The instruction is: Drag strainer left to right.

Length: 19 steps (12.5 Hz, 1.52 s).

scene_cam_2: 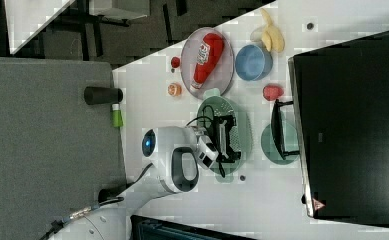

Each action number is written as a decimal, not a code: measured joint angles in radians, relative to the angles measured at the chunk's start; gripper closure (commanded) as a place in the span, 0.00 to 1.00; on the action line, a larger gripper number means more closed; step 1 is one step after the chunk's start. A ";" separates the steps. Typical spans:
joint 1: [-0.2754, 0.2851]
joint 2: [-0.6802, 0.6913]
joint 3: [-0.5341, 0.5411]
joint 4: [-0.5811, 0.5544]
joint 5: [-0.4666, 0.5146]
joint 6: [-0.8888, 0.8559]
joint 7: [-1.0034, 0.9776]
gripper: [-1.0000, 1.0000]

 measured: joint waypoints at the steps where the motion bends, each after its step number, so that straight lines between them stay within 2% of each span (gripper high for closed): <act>1: -0.003 -0.001 -0.009 0.000 0.007 0.000 -0.014 0.00; 4: 0.007 0.002 -0.073 0.008 -0.008 0.015 -0.080 0.00; 6: -0.010 0.006 -0.096 0.002 -0.006 0.025 -0.145 0.00; 9: -0.053 -0.014 -0.043 0.002 0.002 -0.005 -0.265 0.00; 11: -0.054 -0.095 0.015 -0.016 -0.010 -0.079 -0.305 0.00; 14: 0.005 -0.279 0.062 0.020 -0.024 -0.311 -0.325 0.00; 17: 0.023 -0.464 0.132 0.109 0.083 -0.533 -0.415 0.00; 19: 0.029 -0.582 0.135 0.162 0.217 -0.663 -0.545 0.00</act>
